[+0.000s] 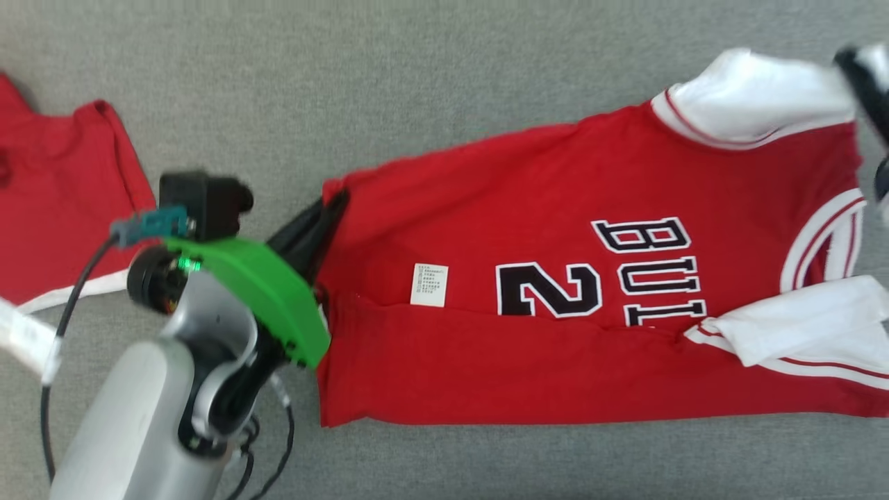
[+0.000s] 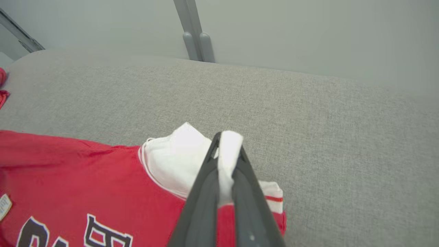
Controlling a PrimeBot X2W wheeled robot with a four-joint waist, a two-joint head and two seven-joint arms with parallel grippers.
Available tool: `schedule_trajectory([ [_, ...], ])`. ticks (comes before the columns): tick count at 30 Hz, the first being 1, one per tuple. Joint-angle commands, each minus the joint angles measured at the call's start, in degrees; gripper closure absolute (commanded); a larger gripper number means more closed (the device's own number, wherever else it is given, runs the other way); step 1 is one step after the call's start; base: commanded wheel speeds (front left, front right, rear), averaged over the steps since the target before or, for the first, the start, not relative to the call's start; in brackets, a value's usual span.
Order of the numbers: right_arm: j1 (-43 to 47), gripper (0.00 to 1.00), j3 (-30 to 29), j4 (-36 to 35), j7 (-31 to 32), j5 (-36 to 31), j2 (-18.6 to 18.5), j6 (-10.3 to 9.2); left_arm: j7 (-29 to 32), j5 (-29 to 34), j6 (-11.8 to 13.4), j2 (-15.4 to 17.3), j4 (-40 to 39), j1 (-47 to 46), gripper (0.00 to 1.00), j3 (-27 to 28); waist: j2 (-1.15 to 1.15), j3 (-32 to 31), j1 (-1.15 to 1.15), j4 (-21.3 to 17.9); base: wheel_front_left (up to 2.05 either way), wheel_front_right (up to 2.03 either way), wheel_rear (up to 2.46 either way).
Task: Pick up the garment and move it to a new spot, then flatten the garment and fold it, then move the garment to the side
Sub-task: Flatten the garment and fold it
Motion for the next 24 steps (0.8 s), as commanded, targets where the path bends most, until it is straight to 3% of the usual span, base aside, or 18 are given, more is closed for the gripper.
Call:
schedule_trajectory([
  [1,3.48,1.00,-0.60,-0.88,-1.31,0.00,-0.12,0.00,-0.34,-1.18,0.51,0.95,-1.62,3.19,1.00,0.69,0.00,-6.71,0.00,-3.35,0.00,0.00,0.00],
  [5,12.29,1.00,-2.16,-3.47,-2.90,0.15,1.62,0.00,-0.86,-2.36,2.30,2.53,-6.17,10.67,1.00,2.14,0.00,-9.81,0.00,-4.67,0.00,0.00,0.00],
  [9,20.67,1.00,-2.53,-3.93,-3.82,-0.42,5.01,0.00,-1.58,-4.25,3.97,2.12,-8.29,17.46,1.00,2.41,0.00,-11.88,0.00,-5.27,0.00,0.00,0.00],
  [14,24.08,1.00,-0.91,-0.75,-5.54,-2.52,8.36,0.00,-3.30,-4.50,4.96,1.14,-7.57,22.06,1.00,2.09,0.00,-12.53,0.00,-5.42,0.00,0.00,0.00],
  [15,24.32,1.00,-0.58,-0.25,-5.75,-2.96,8.66,0.00,-3.58,-4.37,4.99,1.07,-7.30,22.63,0.94,1.91,0.00,-12.60,0.00,-5.38,0.00,0.00,0.00],
  [17,24.57,1.00,-0.21,1.16,-6.27,-3.62,9.41,0.00,-4.33,-3.67,5.00,0.91,-6.73,23.54,0.64,1.64,0.00,-12.69,0.00,-5.33,0.00,0.00,0.00],
  [18,24.37,0.73,-0.01,1.96,-6.66,-4.63,9.35,0.00,-4.91,-3.50,5.29,0.55,-6.30,23.86,0.02,1.68,0.00,-12.69,0.00,-5.26,0.00,0.00,0.00],
  [19,24.14,0.29,0.22,2.53,-6.95,-5.43,9.31,0.00,-4.95,-3.63,5.60,0.23,-5.69,24.17,0.00,1.51,0.00,-12.76,0.00,-5.21,0.00,0.00,0.00],
  [20,24.04,0.00,0.27,3.45,-7.11,-6.21,9.56,0.00,-4.95,-3.06,5.35,0.44,-5.18,24.45,0.00,0.95,0.00,-12.93,0.00,-5.09,0.00,0.00,0.00],
  [24,25.06,0.00,0.62,3.16,-3.72,-4.50,8.91,0.00,-5.98,1.15,6.92,2.62,-2.92,26.50,0.00,-0.02,0.00,-13.48,0.00,-5.02,0.00,0.00,0.00],
])
